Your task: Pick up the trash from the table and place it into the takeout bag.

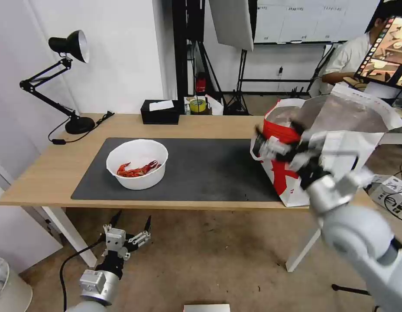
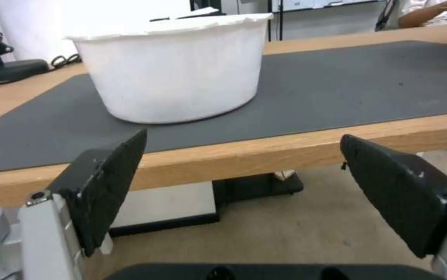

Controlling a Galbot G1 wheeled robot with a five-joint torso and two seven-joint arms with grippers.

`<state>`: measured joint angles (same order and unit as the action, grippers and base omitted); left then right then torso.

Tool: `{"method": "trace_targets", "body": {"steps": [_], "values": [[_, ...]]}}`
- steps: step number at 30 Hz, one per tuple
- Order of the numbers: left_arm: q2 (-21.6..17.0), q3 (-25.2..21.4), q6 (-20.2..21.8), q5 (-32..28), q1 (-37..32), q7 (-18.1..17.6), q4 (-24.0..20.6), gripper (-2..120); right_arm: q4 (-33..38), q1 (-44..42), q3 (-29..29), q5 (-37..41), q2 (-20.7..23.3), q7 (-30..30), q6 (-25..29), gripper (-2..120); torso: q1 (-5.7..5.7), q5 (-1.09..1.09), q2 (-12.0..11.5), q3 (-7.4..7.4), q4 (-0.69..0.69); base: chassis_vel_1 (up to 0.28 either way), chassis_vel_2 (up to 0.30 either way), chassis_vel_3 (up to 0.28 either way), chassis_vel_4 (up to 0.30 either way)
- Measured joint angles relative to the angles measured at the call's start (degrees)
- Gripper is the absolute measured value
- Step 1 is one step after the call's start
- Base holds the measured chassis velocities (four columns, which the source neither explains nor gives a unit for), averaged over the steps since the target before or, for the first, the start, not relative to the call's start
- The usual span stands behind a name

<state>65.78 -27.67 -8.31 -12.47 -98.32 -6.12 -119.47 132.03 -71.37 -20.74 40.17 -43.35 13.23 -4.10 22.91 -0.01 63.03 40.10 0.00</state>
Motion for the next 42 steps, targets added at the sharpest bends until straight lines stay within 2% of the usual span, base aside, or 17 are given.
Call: {"method": "trace_targets", "body": {"steps": [1,4,5,8,9,12,16,22,30,42], "values": [[0.00,0.00,0.00,0.00,0.00,0.00,0.00,100,0.00,0.00,0.00,0.00,0.00,0.00,0.00,100,0.00,0.00,0.00,0.00,0.00,0.000,0.000,0.000,0.000],[0.16,-0.48,-0.52,0.18,-0.73,0.03,-0.12,100,0.29,-10.67,-3.78,-7.32,-2.64,-4.44,5.42,100,0.00,-0.01,0.00,0.00,0.00,0.000,0.000,0.000,0.000],[0.16,-0.48,-0.52,0.18,-0.73,0.03,-0.12,100,0.29,-10.67,-3.78,-7.32,-2.64,-4.44,5.42,100,0.00,-0.01,0.00,0.00,0.00,0.000,0.000,0.000,0.000],[0.54,-0.51,-0.97,0.65,-1.27,0.14,-0.11,100,-0.64,-20.47,-5.93,-13.16,-6.90,-7.68,11.14,100,0.00,0.01,0.00,0.00,-0.02,0.000,0.000,0.000,0.000],[0.54,-0.51,-0.97,0.65,-1.27,0.14,-0.11,100,-0.64,-20.47,-5.93,-13.16,-6.90,-7.68,11.14,100,0.00,0.01,0.00,0.00,-0.02,0.000,0.000,0.000,0.000],[0.72,-0.51,-1.21,1.00,-1.54,0.25,-0.11,100,-2.60,-26.35,-6.45,-18.41,-11.76,-8.93,15.47,100,0.00,0.00,0.00,-0.01,-0.01,0.000,0.000,0.000,0.000],[0.77,-0.56,-1.43,1.06,-1.64,0.27,0.13,100,-4.84,-29.74,-6.19,-23.09,-15.08,-9.16,19.20,100,0.00,0.00,0.00,0.00,-0.01,0.000,0.000,0.000,0.000],[0.78,-0.70,-1.80,1.07,-1.78,0.28,0.37,100,-8.60,-30.60,-5.13,-25.98,-17.71,-9.20,21.80,100,0.00,0.01,-0.01,0.00,0.00,0.000,0.000,0.000,0.000],[0.62,-0.74,-1.83,0.94,-1.65,0.31,0.57,100,-11.93,-30.08,-3.34,-26.66,-19.41,-8.87,21.95,100,0.00,0.00,-0.01,0.00,0.00,0.000,0.000,0.000,0.000],[0.23,-0.79,-1.86,0.61,-0.62,0.33,0.98,100,-12.36,-29.48,-3.10,-27.67,-19.53,-7.92,21.08,100,0.00,0.00,-0.01,0.00,0.00,0.000,0.000,0.000,0.000]]}}
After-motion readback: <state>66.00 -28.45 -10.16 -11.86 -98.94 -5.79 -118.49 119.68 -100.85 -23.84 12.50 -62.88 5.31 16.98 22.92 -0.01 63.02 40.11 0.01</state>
